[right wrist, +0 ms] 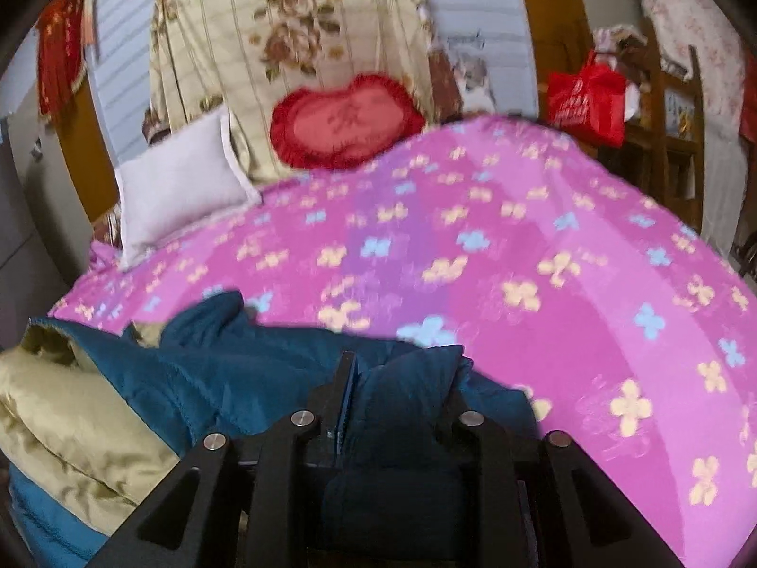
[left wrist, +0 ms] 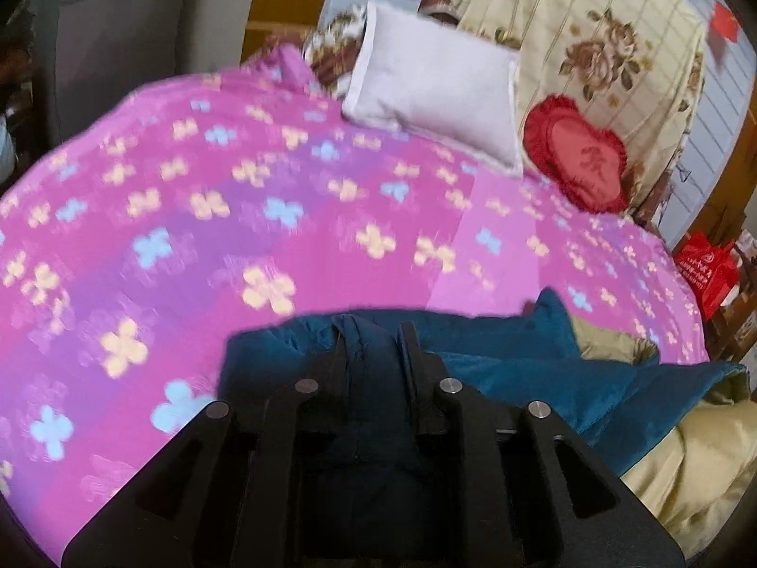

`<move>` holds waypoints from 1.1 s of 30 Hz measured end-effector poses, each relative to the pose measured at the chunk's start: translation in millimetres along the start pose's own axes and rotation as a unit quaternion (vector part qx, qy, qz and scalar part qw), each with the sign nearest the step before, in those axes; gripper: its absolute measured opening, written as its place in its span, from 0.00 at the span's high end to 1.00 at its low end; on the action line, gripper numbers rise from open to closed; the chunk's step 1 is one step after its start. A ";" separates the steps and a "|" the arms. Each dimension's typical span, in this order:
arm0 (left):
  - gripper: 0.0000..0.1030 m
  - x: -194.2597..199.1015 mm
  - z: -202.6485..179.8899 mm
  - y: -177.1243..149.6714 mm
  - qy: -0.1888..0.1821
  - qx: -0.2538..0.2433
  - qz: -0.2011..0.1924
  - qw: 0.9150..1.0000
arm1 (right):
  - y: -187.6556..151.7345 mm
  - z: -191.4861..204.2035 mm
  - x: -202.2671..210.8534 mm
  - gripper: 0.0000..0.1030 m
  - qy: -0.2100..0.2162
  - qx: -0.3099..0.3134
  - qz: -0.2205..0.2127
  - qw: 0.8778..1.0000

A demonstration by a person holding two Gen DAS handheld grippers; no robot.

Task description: Fold large clothes

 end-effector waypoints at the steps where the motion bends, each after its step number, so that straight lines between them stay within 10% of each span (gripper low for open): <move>1: 0.82 -4.7 0.3 -2.8 -0.005 0.004 0.007 1.000 | -2.0 -0.5 -2.9 0.74 -0.001 -0.003 0.007 1.000; 9: 0.66 -6.9 0.6 -5.6 -0.053 0.029 0.017 0.998 | -4.2 -10.6 -3.5 0.66 0.034 -0.057 0.041 0.997; 14: 0.31 0.1 -6.8 0.8 -0.118 0.043 0.022 0.992 | 6.9 -23.3 12.1 0.42 0.147 -0.185 0.061 0.970; 17: 0.18 18.0 -6.2 11.6 -0.199 0.103 0.000 0.975 | 18.6 -26.3 30.0 0.21 0.219 -0.246 0.041 0.943; 21: 0.16 44.6 2.2 30.2 -0.255 0.142 -0.057 0.955 | 32.8 -16.5 53.6 0.21 0.254 -0.230 -0.002 0.940; 33: 0.15 95.6 0.1 43.7 -0.154 0.056 -0.149 0.975 | 22.6 20.3 116.3 0.21 0.204 -0.062 -0.043 0.976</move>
Point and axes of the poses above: each gripper's, at about its wrist camera, not at the fingertips, and x roughly against the way its jaws point, z to its left, y to its top, the point moved 7 cm from there along -x, roughly the way its jaws point, and after that the axes turned 14 degrees about -x, right-handed, at the moved point
